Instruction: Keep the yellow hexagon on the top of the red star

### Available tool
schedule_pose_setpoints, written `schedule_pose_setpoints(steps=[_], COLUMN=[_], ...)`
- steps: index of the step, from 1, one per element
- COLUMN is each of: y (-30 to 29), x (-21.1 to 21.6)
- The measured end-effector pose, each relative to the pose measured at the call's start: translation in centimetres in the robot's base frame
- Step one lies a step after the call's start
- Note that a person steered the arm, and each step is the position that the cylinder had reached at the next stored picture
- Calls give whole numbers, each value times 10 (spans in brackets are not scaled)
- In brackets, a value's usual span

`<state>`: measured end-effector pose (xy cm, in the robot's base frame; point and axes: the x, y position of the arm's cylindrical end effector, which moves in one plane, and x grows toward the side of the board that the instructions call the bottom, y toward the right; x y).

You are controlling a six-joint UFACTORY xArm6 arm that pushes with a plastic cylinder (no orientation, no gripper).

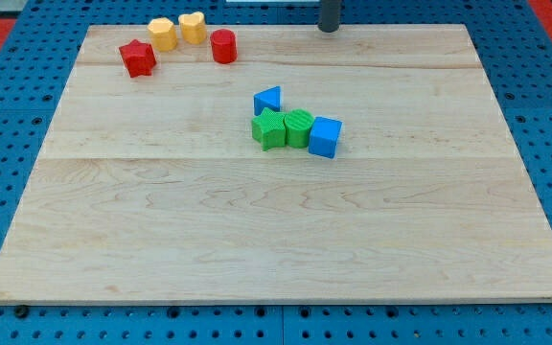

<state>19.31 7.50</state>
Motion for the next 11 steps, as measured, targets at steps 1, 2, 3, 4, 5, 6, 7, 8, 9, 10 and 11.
schedule_pose_setpoints(steps=[1,2,3,4,5,6,7,8,9,10,11], y=[-3,-17,-56,-127,-176,-180,-192,-219,-222,-227,-245], x=[-1,-1,1,0,-1,-1,11,27,32,41,41])
